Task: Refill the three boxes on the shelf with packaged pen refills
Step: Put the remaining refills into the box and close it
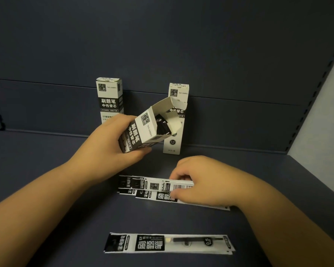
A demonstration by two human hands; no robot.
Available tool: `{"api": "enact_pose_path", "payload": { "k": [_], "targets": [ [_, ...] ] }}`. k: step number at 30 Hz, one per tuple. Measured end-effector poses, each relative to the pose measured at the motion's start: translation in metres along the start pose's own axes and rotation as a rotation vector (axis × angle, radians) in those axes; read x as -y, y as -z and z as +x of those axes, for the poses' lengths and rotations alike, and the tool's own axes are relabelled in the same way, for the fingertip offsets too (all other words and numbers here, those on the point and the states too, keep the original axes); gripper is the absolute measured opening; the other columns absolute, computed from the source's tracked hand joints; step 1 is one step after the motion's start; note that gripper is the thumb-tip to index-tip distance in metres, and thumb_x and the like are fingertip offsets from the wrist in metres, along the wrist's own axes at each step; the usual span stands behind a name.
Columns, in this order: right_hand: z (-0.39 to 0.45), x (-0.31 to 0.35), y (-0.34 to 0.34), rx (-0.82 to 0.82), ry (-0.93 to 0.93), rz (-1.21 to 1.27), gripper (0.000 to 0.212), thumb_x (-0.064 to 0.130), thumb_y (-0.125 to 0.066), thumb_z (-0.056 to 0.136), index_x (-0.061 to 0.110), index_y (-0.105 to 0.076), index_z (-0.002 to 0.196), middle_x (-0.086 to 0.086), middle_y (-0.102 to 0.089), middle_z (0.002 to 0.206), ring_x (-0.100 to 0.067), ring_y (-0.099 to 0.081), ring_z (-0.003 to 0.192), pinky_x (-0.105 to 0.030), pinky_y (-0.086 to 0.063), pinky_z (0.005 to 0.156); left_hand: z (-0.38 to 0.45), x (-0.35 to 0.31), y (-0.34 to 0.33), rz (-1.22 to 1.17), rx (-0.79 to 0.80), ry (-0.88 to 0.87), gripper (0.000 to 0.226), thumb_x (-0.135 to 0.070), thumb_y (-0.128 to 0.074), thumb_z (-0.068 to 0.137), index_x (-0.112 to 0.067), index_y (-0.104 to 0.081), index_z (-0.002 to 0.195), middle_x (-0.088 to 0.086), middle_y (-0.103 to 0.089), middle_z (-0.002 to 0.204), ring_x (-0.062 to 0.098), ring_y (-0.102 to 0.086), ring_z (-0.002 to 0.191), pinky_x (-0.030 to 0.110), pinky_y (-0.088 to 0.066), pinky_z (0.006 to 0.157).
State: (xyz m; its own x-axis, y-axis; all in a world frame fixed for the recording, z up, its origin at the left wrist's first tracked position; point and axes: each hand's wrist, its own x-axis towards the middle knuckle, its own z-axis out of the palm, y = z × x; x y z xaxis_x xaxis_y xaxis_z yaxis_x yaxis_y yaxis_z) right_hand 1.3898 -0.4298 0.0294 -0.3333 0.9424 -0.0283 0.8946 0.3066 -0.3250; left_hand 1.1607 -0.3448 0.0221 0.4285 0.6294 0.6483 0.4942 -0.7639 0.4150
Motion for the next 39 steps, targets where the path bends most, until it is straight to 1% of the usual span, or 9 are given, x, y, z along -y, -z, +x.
{"api": "enact_pose_path", "payload": {
  "k": [4, 9, 13, 23, 25, 28, 31, 36, 39],
  "targets": [
    [-0.001, 0.0, 0.003, 0.019, -0.015, 0.034, 0.023, 0.041, -0.062, 0.097, 0.031, -0.074, 0.113, 0.024, -0.059, 0.091, 0.002, -0.06, 0.092, -0.018, -0.05, 0.078, 0.0, 0.0, 0.001, -0.009, 0.005, 0.003, 0.048, -0.047, -0.075, 0.073, -0.046, -0.051, 0.115, -0.024, -0.057, 0.106, -0.007, -0.054, 0.103, 0.007, -0.041, 0.079],
    [-0.002, 0.0, 0.004, -0.009, -0.006, 0.048, 0.022, 0.037, -0.064, 0.096, 0.034, -0.073, 0.116, 0.026, -0.065, 0.094, 0.006, -0.062, 0.092, -0.018, -0.053, 0.079, 0.001, 0.001, 0.002, -0.016, 0.002, -0.004, 0.047, -0.046, -0.075, 0.074, -0.049, -0.05, 0.114, -0.026, -0.057, 0.105, -0.006, -0.054, 0.104, 0.004, -0.039, 0.079],
    [-0.003, -0.002, 0.005, -0.073, -0.036, 0.112, 0.017, 0.033, -0.07, 0.092, 0.036, -0.072, 0.108, 0.022, -0.072, 0.095, 0.01, -0.065, 0.085, -0.019, -0.056, 0.075, 0.001, 0.001, 0.001, -0.01, 0.002, -0.015, 0.045, -0.047, -0.075, 0.074, -0.053, -0.049, 0.109, -0.028, -0.056, 0.103, -0.009, -0.053, 0.102, 0.003, -0.038, 0.078],
    [-0.005, 0.003, 0.01, -0.052, -0.083, 0.071, 0.008, 0.038, -0.068, 0.093, 0.037, -0.073, 0.099, 0.023, -0.067, 0.085, 0.012, -0.062, 0.084, -0.014, -0.048, 0.065, 0.001, 0.0, 0.002, -0.003, 0.002, -0.012, 0.047, -0.048, -0.075, 0.074, -0.051, -0.049, 0.113, -0.028, -0.056, 0.104, -0.01, -0.053, 0.103, 0.003, -0.038, 0.079],
    [-0.006, 0.004, 0.011, -0.049, -0.081, 0.054, 0.009, 0.038, -0.065, 0.094, 0.035, -0.073, 0.097, 0.021, -0.067, 0.088, 0.005, -0.064, 0.085, -0.019, -0.053, 0.069, 0.001, 0.0, 0.001, 0.004, 0.002, -0.01, 0.048, -0.048, -0.075, 0.074, -0.05, -0.049, 0.115, -0.029, -0.056, 0.104, -0.011, -0.052, 0.103, 0.002, -0.038, 0.079],
    [-0.006, 0.005, 0.011, -0.065, -0.059, 0.015, 0.019, 0.038, -0.062, 0.095, 0.025, -0.075, 0.091, 0.009, -0.067, 0.095, -0.008, -0.065, 0.088, -0.039, -0.057, 0.081, 0.001, 0.002, 0.001, 0.009, 0.011, -0.005, 0.049, -0.048, -0.075, 0.074, -0.048, -0.049, 0.116, -0.03, -0.054, 0.105, -0.013, -0.051, 0.104, 0.0, -0.037, 0.079],
    [-0.006, 0.004, 0.012, -0.093, -0.051, 0.02, 0.021, 0.034, -0.062, 0.094, 0.02, -0.075, 0.088, 0.006, -0.064, 0.097, -0.01, -0.064, 0.088, -0.042, -0.056, 0.081, 0.001, 0.001, 0.002, 0.004, 0.013, -0.005, 0.049, -0.047, -0.075, 0.075, -0.048, -0.049, 0.116, -0.029, -0.054, 0.104, -0.012, -0.051, 0.103, 0.001, -0.037, 0.079],
    [-0.012, 0.002, 0.02, -0.13, -0.012, 0.213, 0.013, 0.029, -0.066, 0.094, 0.029, -0.077, 0.086, 0.011, -0.068, 0.095, -0.006, -0.068, 0.086, -0.04, -0.06, 0.079, 0.001, 0.001, 0.002, -0.018, 0.005, -0.003, 0.049, -0.044, -0.073, 0.073, -0.051, -0.047, 0.114, -0.029, -0.054, 0.106, -0.015, -0.05, 0.103, 0.001, -0.037, 0.079],
    [-0.017, 0.004, 0.025, -0.124, 0.025, 0.598, 0.014, 0.017, -0.069, 0.094, 0.022, -0.079, 0.103, 0.006, -0.078, 0.102, -0.012, -0.075, 0.094, -0.038, -0.061, 0.084, 0.001, 0.003, 0.001, -0.016, 0.005, -0.007, 0.048, -0.048, -0.074, 0.075, -0.045, -0.052, 0.117, -0.025, -0.057, 0.107, -0.01, -0.052, 0.104, 0.004, -0.038, 0.08]
  ]
}}
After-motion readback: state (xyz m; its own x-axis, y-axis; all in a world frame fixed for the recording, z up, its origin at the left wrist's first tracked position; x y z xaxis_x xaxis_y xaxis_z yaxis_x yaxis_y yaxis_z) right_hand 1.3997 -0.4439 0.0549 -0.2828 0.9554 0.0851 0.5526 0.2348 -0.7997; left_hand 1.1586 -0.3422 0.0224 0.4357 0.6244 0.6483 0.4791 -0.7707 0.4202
